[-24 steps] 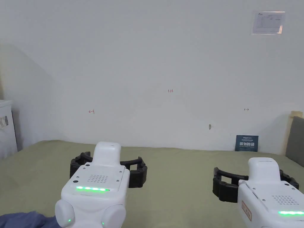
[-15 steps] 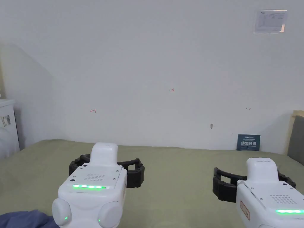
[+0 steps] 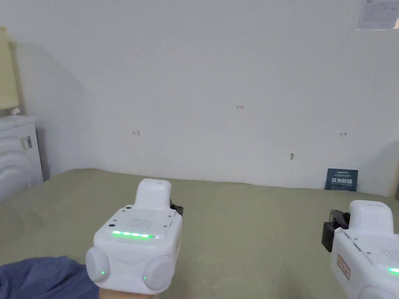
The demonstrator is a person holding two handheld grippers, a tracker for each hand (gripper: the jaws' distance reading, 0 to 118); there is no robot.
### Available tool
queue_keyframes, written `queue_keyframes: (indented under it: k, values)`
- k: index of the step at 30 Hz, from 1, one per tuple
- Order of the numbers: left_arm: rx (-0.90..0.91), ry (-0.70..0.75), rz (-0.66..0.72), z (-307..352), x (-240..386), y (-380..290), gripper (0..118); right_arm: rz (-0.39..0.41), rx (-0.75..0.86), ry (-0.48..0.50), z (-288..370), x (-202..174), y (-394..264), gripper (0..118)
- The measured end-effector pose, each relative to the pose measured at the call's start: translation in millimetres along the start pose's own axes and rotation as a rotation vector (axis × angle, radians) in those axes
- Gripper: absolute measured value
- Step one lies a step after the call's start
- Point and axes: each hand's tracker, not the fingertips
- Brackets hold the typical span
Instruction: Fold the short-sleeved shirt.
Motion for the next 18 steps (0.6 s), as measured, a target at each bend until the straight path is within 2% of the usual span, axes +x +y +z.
queue_keyframes:
  k: [3,6,13,16,18]
  values:
    - [-0.002,0.053,-0.047,9.5,-14.9,0.1,0,0.006,-0.016,0.060,-7.6,-16.1,-2.6,0]
    - [-0.008,0.152,-0.062,23.0,-51.6,-3.0,0,0.029,-0.022,0.170,-19.1,-62.9,-7.9,0]
    - [-0.054,0.492,0.026,84.8,-177.0,-12.7,0,0.033,-0.033,0.469,-30.6,-188.5,-20.0,0]
    - [-0.072,0.606,0.073,112.6,-217.0,-23.6,0,0.029,-0.042,0.559,-28.0,-224.7,-23.1,0]
    - [-0.080,0.653,0.096,123.0,-233.0,-27.8,0,0.042,-0.043,0.586,-24.9,-241.5,-25.3,0]
